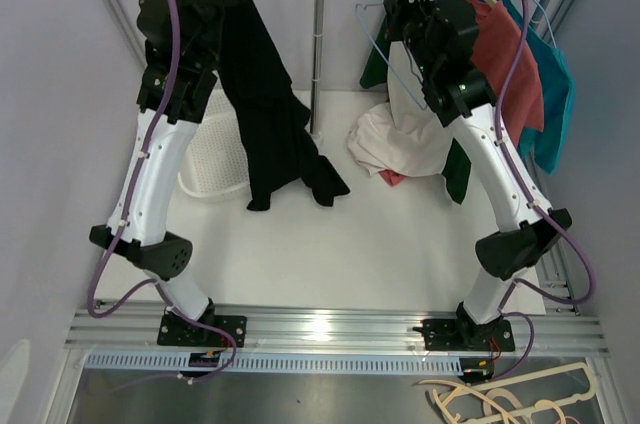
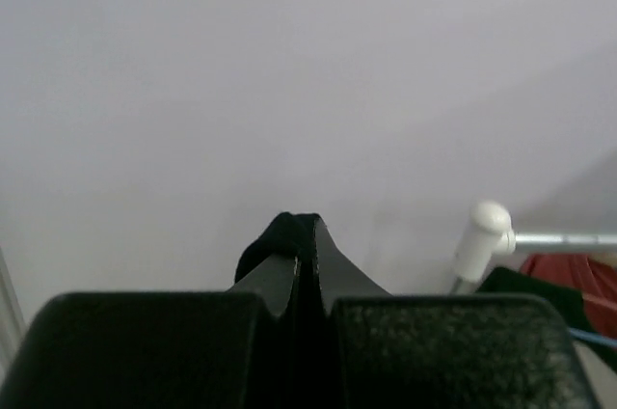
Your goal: Remove the t-shirt from the hanger
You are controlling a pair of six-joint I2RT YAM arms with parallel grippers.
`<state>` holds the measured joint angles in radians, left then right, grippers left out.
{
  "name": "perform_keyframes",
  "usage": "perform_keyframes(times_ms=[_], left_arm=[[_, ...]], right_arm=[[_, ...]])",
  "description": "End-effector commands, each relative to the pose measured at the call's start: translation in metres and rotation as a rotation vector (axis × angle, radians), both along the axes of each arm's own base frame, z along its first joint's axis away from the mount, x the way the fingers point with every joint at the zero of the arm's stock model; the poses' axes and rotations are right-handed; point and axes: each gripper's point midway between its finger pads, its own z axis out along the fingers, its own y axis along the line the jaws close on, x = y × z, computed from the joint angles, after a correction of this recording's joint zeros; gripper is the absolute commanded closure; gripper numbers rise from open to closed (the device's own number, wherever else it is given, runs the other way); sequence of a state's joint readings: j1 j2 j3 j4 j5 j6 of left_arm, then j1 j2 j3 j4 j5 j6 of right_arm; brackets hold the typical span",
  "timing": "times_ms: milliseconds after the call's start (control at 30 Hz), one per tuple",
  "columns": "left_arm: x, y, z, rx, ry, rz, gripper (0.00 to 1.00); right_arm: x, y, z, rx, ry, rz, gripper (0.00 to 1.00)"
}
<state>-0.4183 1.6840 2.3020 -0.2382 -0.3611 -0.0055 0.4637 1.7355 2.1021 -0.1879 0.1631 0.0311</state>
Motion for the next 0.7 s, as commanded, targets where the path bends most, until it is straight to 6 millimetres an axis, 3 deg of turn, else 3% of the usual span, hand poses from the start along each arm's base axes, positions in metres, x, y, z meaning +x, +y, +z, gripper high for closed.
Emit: perform_keyframes(times_ms=[0,100,133,233,400,467,500,533,567,600,633,667], left_arm=[[-0.065,0.050,0.113,-0.065,-0.360,0.090,0.99],[-0.067,0.077,0.122,-0.071,-0.400,0.138,0.99],[-0.071,0.094,0.126,-0.064,-0.415,0.165,0.99],[-0.064,0.115,0.115,-0.070,-0.383,0.216,0.99],[-0.058,0.132,0.098,-0.052,-0.342,0.280,0.99],[-0.047,0.135,0.077,-0.047,-0.284,0.294,0.99],[-0.031,0.132,0.045,-0.035,-0.211,0.289,0.99],[-0.031,0.132,0.036,-0.040,-0.201,0.287,0.99],[-0.032,0.133,0.029,-0.048,-0.198,0.289,0.99],[-0.047,0.136,0.033,-0.086,-0.222,0.283,0.99],[-0.027,0.136,-0.007,-0.081,-0.141,0.298,0.99],[-0.026,0.136,-0.016,-0.090,-0.125,0.297,0.99]], right_arm=[[0.009,0.000,0.029,0.043,-0.081,0.025,1.00],[0.023,-0.001,0.026,0.041,-0.080,0.021,1.00],[0.026,-0.002,0.024,0.039,-0.078,0.018,1.00],[0.036,-0.004,0.021,0.038,-0.079,0.011,1.00],[0.048,-0.004,0.010,0.049,-0.055,0.021,1.00],[0.053,-0.002,-0.004,0.045,-0.022,0.025,1.00],[0.052,-0.002,-0.005,0.049,-0.016,0.029,1.00],[0.052,-0.003,-0.007,0.055,-0.016,0.029,1.00],[0.055,-0.002,-0.022,0.048,0.012,0.030,1.00],[0.054,-0.001,-0.024,0.051,0.012,0.034,1.00],[0.052,0.000,-0.029,0.047,0.014,0.041,1.00],[0.050,-0.002,-0.027,0.049,0.010,0.041,1.00]])
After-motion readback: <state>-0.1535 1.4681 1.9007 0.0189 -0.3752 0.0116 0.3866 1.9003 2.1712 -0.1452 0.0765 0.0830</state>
